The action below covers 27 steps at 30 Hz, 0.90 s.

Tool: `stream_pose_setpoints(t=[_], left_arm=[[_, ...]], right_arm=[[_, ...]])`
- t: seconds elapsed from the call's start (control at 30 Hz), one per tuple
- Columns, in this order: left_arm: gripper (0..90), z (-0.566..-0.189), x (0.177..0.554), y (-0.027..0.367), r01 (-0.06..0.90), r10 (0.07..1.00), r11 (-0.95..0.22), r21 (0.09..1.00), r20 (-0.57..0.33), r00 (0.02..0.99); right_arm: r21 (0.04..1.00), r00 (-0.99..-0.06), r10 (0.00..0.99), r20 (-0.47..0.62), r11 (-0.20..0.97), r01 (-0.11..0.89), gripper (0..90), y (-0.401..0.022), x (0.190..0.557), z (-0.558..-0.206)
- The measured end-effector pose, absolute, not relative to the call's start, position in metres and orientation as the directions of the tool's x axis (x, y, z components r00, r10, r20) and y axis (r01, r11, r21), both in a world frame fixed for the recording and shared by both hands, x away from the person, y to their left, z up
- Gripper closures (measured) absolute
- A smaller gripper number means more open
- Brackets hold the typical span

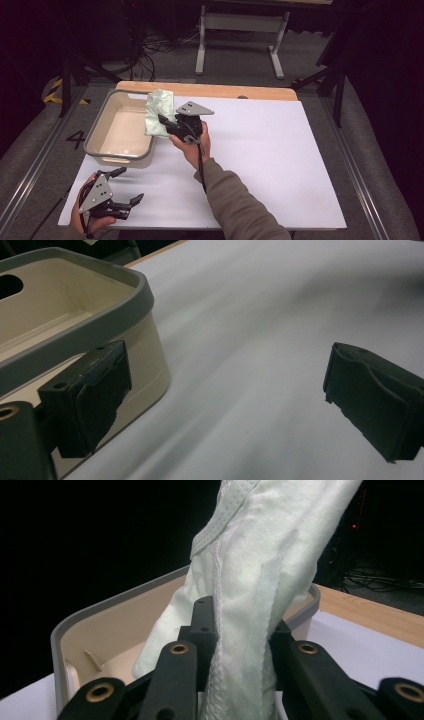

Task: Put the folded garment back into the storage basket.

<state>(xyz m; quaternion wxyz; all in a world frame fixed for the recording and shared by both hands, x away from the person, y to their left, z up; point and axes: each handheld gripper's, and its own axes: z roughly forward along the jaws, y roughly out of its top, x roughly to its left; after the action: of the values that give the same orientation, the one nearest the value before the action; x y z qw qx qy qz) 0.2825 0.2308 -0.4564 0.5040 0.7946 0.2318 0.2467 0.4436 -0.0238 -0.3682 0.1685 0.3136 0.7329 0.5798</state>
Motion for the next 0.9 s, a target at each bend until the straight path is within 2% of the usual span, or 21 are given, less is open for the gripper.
stream_pose_setpoints(t=[0.9], left_arm=[[6.3, -0.456, 0.28, 0.233, 0.108, 0.607, -0.372, 0.922, 0.153, 0.78]], right_arm=[[0.924, -0.73, 0.664, 0.165, 0.154, 0.349, 74.0, 0.043, 0.467, -0.384]])
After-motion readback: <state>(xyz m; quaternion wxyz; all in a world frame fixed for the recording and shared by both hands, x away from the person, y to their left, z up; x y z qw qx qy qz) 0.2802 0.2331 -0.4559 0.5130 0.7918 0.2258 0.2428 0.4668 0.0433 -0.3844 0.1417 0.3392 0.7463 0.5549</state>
